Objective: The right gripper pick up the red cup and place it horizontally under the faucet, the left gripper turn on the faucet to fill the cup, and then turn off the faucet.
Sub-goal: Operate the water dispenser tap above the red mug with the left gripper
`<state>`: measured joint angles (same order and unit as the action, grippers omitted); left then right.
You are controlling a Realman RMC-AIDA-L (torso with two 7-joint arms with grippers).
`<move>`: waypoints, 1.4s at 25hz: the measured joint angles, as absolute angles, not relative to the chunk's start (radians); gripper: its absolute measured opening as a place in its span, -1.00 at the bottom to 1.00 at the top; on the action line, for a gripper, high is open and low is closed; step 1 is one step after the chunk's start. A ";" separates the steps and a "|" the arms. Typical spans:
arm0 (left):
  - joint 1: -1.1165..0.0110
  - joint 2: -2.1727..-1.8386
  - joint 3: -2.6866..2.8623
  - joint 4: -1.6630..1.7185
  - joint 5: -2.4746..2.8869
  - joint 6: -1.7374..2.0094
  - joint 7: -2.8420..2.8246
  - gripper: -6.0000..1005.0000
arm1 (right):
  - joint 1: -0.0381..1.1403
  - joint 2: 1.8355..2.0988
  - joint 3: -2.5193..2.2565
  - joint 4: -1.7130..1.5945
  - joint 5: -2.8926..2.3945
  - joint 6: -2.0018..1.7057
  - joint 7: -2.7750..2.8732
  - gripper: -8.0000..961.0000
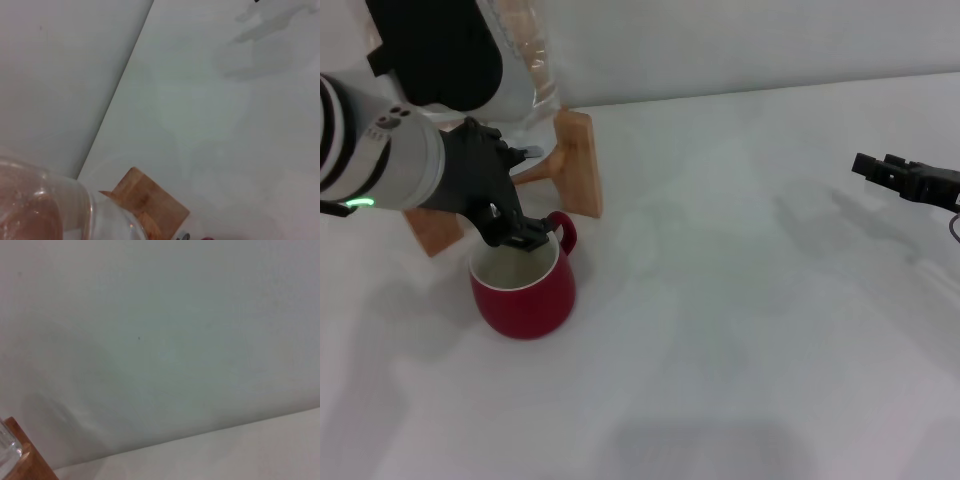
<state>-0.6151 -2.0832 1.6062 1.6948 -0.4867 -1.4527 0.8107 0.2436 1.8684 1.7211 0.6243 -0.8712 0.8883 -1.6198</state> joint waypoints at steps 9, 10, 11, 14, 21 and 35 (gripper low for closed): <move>-0.615 -2.084 1.640 1.706 -0.484 -1.452 0.803 0.59 | 0.241 1.868 1.721 0.624 -0.872 0.891 -1.620 0.24; -0.615 -2.084 1.642 1.707 -0.481 -1.452 0.803 0.59 | 0.240 1.868 1.721 0.624 -0.872 0.892 -1.620 0.24; -0.615 -2.084 1.644 1.707 -0.479 -1.452 0.802 0.59 | 0.239 1.868 1.721 0.624 -0.872 0.894 -1.620 0.24; -0.615 -2.085 1.645 1.708 -0.474 -1.451 0.796 0.59 | 0.238 1.868 1.721 0.624 -0.872 0.898 -1.620 0.24; -0.615 -2.085 1.646 1.707 -0.454 -1.443 0.790 0.59 | 0.238 1.867 1.721 0.624 -0.871 0.901 -1.620 0.24; -0.615 -2.085 1.660 1.707 -0.438 -1.425 0.789 0.59 | 0.239 1.867 1.726 0.623 -0.871 0.901 -1.620 0.24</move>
<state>-0.6152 -2.0846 1.6599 1.7074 -0.4378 -1.4248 0.7887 0.2386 1.8668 1.7264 0.6230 -0.8714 0.9005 -1.6198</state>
